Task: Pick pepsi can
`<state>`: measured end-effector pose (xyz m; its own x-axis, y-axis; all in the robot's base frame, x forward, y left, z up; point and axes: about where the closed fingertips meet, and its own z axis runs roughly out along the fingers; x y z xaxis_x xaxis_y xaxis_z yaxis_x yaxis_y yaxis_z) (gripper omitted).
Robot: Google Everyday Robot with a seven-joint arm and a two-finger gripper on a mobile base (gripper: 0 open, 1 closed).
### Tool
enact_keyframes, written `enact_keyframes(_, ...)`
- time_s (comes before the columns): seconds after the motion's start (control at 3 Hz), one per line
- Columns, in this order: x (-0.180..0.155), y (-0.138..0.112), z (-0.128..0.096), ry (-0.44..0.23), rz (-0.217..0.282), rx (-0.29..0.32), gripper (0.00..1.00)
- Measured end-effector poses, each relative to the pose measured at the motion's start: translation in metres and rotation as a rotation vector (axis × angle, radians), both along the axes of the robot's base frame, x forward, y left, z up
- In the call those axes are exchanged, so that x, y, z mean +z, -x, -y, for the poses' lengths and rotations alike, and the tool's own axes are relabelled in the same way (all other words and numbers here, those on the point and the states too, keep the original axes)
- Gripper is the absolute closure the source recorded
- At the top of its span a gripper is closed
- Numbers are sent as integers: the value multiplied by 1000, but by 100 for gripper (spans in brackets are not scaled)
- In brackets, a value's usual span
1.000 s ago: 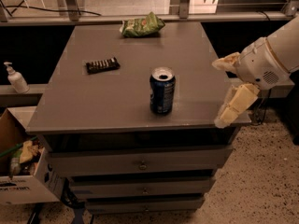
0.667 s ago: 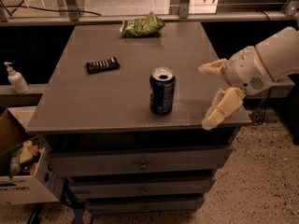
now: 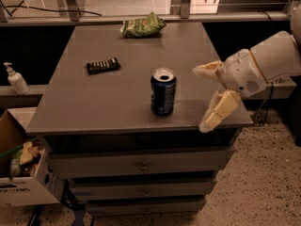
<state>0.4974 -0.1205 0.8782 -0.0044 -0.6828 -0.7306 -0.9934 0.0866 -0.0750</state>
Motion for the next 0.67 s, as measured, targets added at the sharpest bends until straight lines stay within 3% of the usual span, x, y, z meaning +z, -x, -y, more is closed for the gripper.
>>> enact_keyframes(0.33, -13, -8, -23, -66, 33, 84, 0)
enact_keyframes(0.67, -21, -15, -43, -153, 52, 122, 0)
